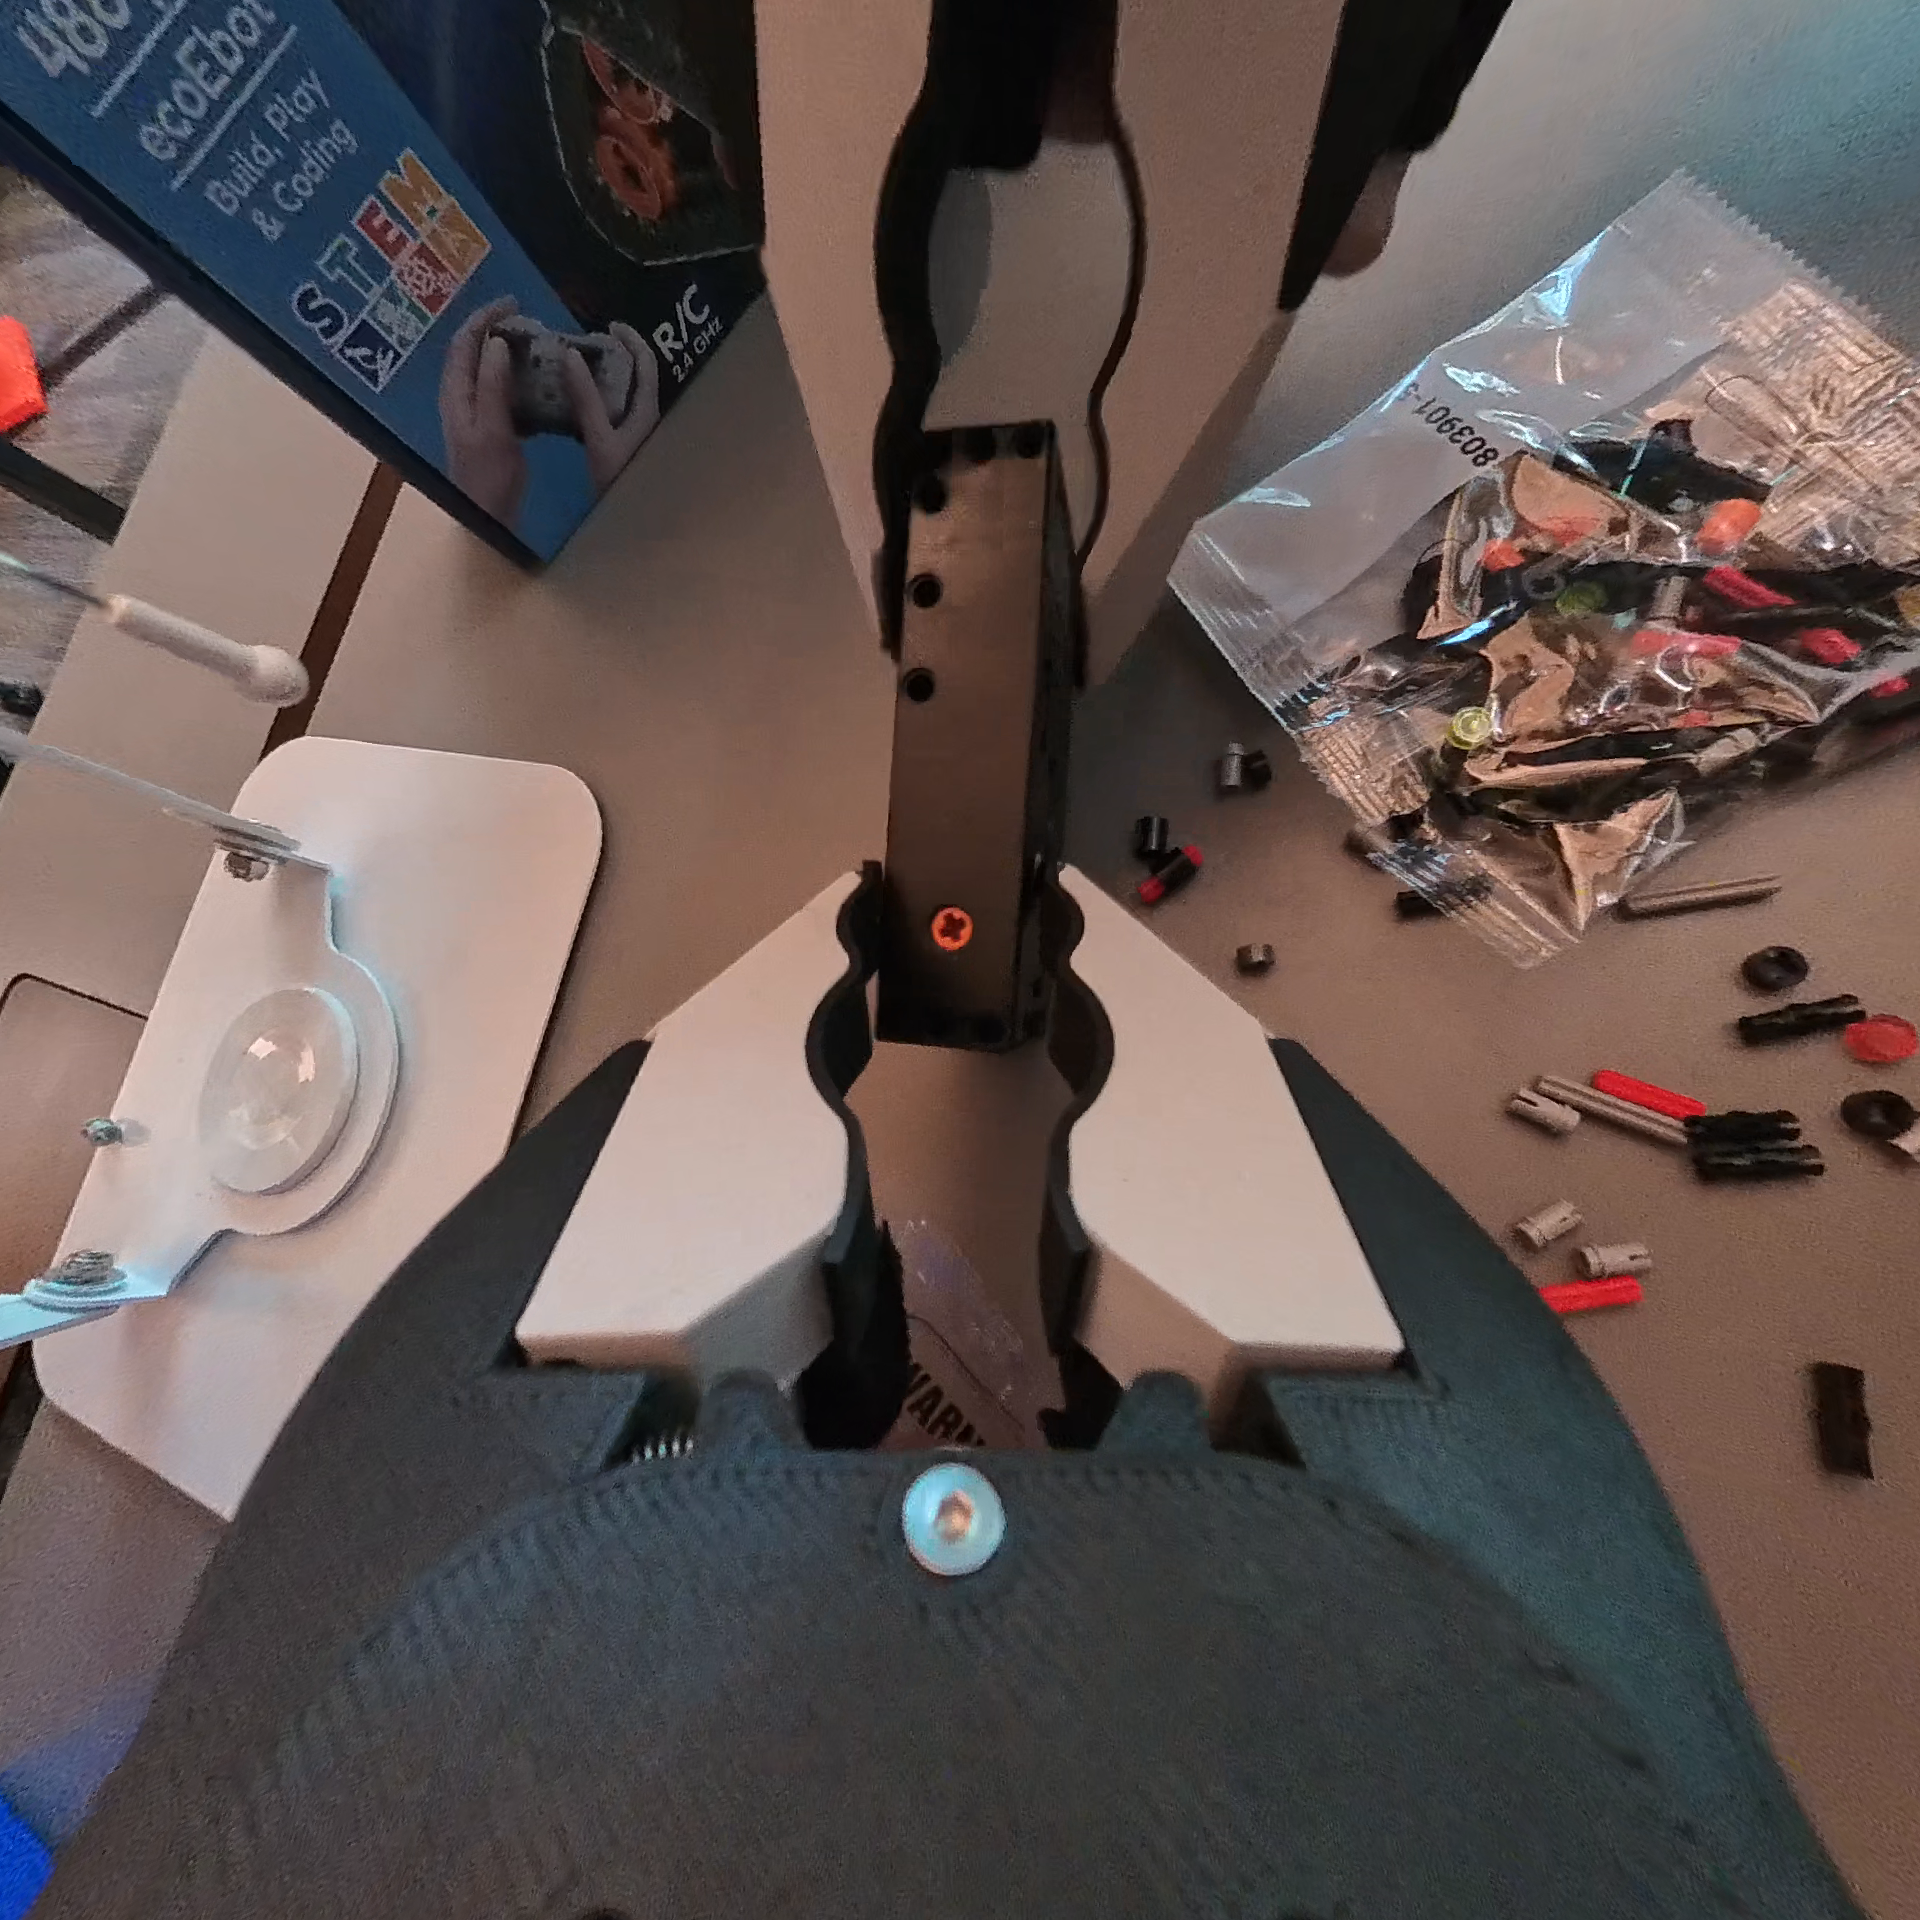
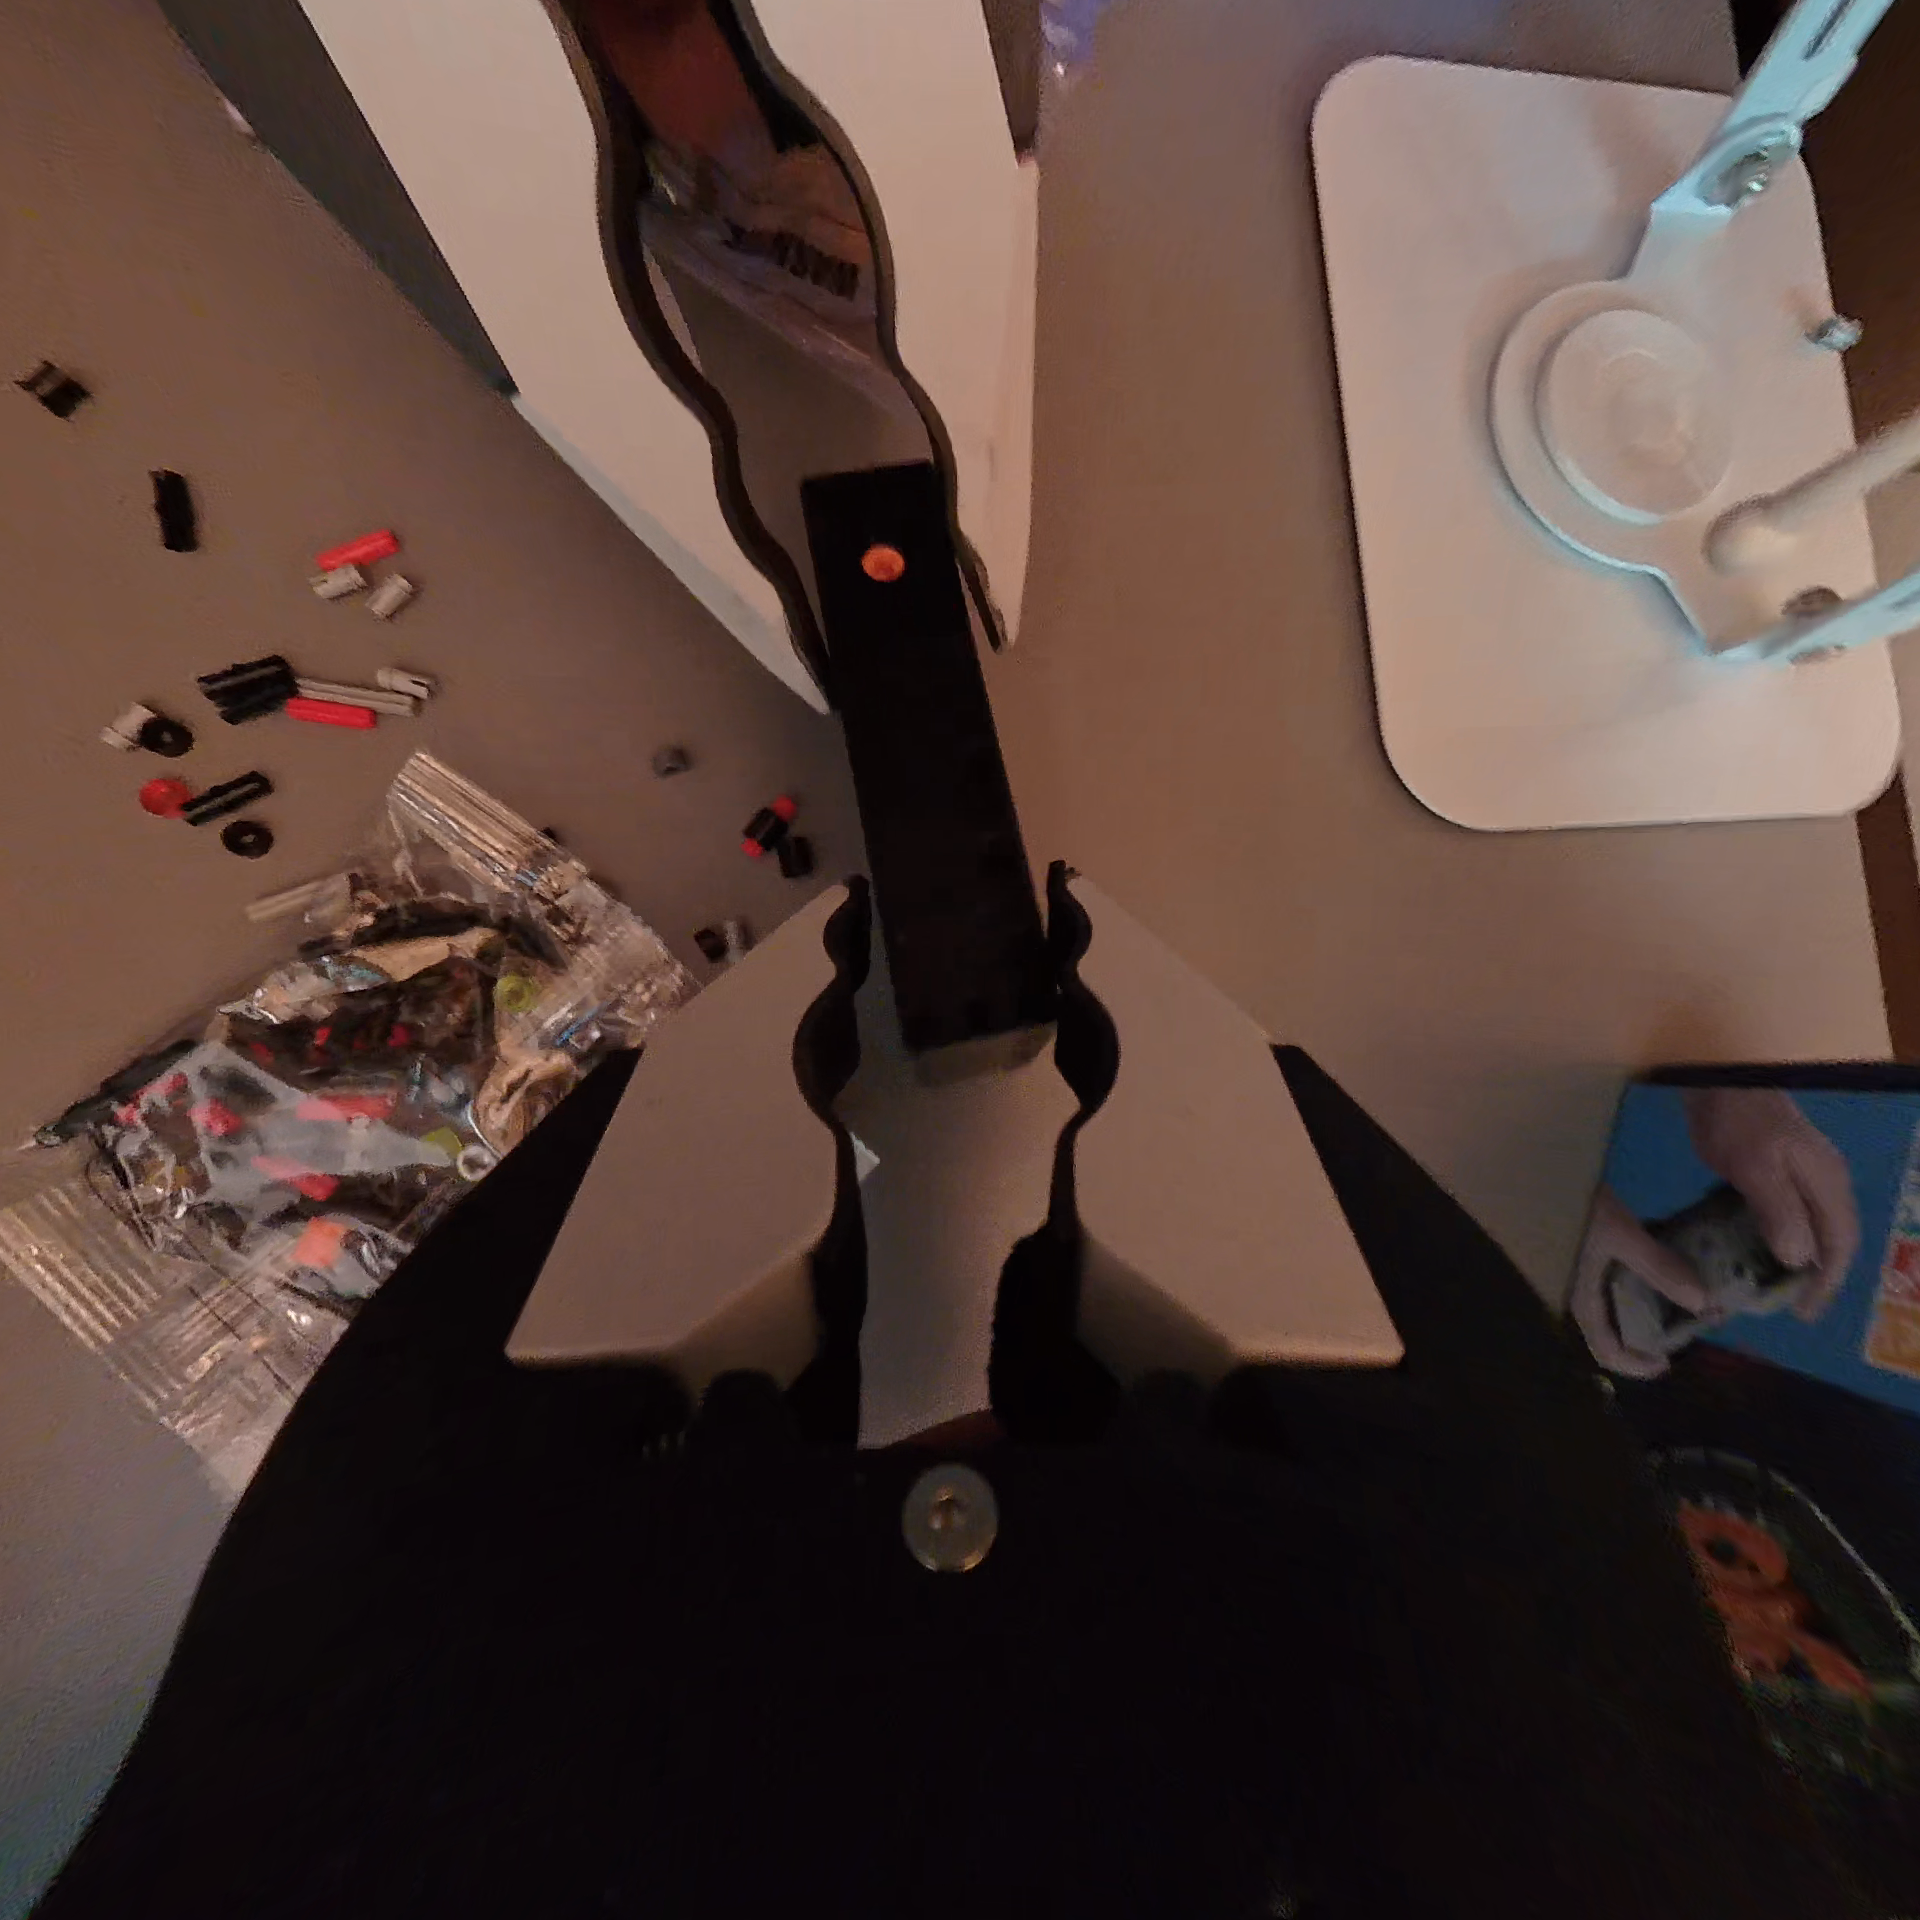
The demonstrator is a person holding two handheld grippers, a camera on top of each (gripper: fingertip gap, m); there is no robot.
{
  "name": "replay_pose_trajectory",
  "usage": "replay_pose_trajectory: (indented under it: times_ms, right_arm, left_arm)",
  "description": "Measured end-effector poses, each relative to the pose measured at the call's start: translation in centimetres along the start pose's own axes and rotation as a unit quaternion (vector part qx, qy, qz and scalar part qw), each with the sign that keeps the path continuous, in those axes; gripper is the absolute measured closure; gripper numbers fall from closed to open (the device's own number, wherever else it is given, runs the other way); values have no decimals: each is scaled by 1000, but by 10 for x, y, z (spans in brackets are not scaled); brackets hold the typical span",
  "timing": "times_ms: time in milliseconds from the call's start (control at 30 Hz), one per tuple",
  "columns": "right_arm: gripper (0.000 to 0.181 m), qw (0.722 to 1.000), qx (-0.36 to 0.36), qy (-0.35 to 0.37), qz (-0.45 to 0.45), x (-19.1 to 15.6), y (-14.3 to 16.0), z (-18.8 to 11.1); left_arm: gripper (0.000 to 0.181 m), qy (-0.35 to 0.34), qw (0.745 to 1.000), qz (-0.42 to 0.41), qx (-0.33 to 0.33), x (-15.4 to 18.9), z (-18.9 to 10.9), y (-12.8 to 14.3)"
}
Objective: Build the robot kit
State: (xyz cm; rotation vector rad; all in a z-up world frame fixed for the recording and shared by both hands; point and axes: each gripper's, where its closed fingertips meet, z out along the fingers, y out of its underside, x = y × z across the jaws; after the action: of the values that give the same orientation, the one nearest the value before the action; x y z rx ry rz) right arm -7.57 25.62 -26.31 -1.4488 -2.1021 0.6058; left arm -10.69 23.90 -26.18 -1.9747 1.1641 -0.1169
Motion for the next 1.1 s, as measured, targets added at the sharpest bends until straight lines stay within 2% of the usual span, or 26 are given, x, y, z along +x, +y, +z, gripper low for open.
replay_pose_trajectory:
  times_ms: [167,300,467,567,667,733,833,1000,1100]
  right_arm:
    - [144,999,12,32,7,4,1,-21]
    - [141,998,10,63,11,6,3,-37]
    - [143,996,7,89,4,0,-2,-48]
    - [141,990,-9,143,-8,2,-5,-60]
    - [148,991,11,132,-25,-29,-21,-67]
    - [154,997,28,65,-24,-74,-33,-56]
    - [156,999,27,16,-35,-124,-37,-27]
    - [163,1000,8,1,13,-153,-23,5]
    - [162,999,-10,19,31,-156,-10,15]
  left_arm:
    - [154,3,1000,-3,-1,-1,0,1]
    - [142,1,1000,1,-7,1,3,3]
    - [150,-2,1000,-3,1,0,4,-1]
    - [149,-11,1000,1,0,-2,8,-1]
    - [150,-14,1000,-7,5,-4,10,-1]
    - [150,-12,1000,-10,9,-4,11,-1]
    - [150,-13,1000,-9,8,-5,11,-1]
    - [147,-17,1000,-13,7,-5,12,-1]
    - [144,-18,1000,-14,8,-6,12,-1]
